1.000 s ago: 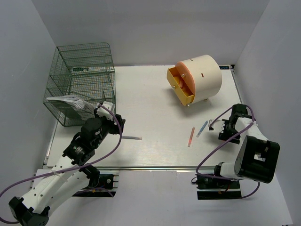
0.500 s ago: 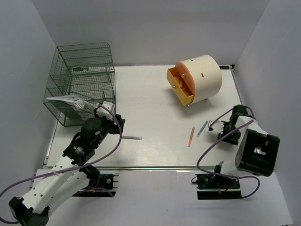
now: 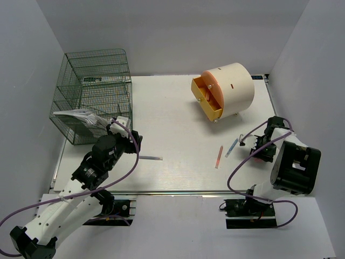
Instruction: Organize the desk
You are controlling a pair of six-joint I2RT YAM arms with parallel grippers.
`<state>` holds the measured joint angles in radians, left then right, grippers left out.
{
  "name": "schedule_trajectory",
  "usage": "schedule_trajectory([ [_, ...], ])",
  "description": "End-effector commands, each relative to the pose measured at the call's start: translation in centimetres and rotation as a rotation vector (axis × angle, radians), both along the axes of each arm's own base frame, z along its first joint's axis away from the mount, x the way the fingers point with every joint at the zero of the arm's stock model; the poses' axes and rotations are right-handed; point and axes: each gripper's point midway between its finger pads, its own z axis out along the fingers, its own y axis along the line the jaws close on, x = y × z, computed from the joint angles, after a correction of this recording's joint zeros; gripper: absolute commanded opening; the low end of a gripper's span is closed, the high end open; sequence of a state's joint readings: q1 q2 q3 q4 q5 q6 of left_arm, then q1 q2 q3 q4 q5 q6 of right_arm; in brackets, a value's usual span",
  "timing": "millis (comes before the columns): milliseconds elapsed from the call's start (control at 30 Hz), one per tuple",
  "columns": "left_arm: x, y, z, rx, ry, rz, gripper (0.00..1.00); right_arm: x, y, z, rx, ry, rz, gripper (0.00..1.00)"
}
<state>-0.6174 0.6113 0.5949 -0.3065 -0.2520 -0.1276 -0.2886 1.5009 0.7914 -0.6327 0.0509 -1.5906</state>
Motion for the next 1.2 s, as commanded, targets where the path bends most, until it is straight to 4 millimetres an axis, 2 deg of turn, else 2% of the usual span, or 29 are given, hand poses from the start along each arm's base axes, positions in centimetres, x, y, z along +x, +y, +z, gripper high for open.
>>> schedule_trajectory([
  [0,0.0,0.2,-0.2,0.005,-0.007,0.008,0.80,1.4,3.2,-1.3,-0.009,0.081,1.047,0.64],
  [233,-0.1,0.3,0.0,0.003,-0.014,0.010,0.80,-0.6,4.1,-2.7,0.053,0.126,1.065,0.62],
  [367,-0.1,0.3,0.1,0.000,-0.015,0.011,0.80,-1.5,5.0,-2.9,0.103,0.123,1.056,0.56],
  [467,-0.1,0.3,0.3,-0.002,-0.020,0.009,0.80,-1.8,5.9,-2.9,0.129,0.088,1.061,0.48],
  [600,-0.1,0.3,0.3,-0.004,-0.019,0.006,0.80,-2.3,7.0,-2.8,0.168,0.043,1.054,0.34],
  [733,-0.2,0.3,0.5,-0.011,-0.026,0.007,0.80,-2.7,7.7,-2.4,0.199,0.012,1.021,0.25],
  [933,-0.4,0.2,0.9,-0.022,-0.037,-0.004,0.80,-3.2,9.3,0.3,0.313,-0.034,0.923,0.15],
  [1167,-0.7,0.0,1.3,-0.038,-0.052,-0.020,0.80,-4.2,12.3,5.5,0.438,-0.175,0.815,0.08],
])
